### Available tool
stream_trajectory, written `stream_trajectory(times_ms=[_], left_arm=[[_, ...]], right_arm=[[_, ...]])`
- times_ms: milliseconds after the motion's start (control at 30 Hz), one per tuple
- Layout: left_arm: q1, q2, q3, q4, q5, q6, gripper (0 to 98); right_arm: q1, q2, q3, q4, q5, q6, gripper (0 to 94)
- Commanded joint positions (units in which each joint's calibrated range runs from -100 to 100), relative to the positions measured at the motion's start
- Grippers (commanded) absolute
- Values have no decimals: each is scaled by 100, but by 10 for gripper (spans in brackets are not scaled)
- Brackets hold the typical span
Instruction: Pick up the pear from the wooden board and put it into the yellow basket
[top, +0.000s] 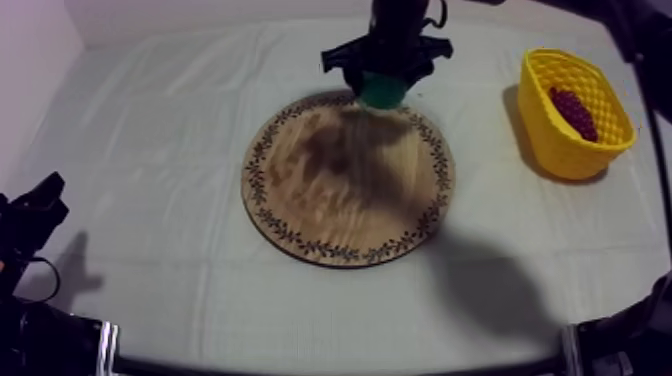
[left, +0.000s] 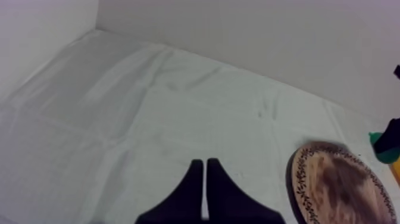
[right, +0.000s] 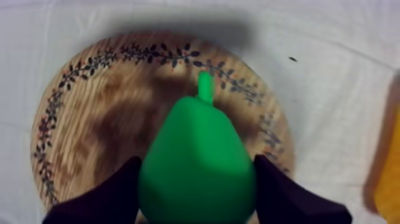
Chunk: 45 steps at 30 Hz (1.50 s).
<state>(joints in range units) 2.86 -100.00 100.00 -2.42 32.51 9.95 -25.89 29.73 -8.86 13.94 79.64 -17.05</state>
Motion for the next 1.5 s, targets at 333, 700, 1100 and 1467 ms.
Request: stream_trajectory(times_ms=[333,700,1100,1467], left_arm=[[0,0,0,0,-1,-1,1],[0,0,0,0,-1,-1,1],[0,0,0,0,-1,-1,1],[0,0,0,0,-1,-1,1]], right_arm=[[535,-2016,1292,316,-159,479,334],[1463,-2791,2000,640,-569,996,347],[2521,-3051,2755,620,-1433,1288,338],[3126,-3030,3830,301,-2414,1724,331]])
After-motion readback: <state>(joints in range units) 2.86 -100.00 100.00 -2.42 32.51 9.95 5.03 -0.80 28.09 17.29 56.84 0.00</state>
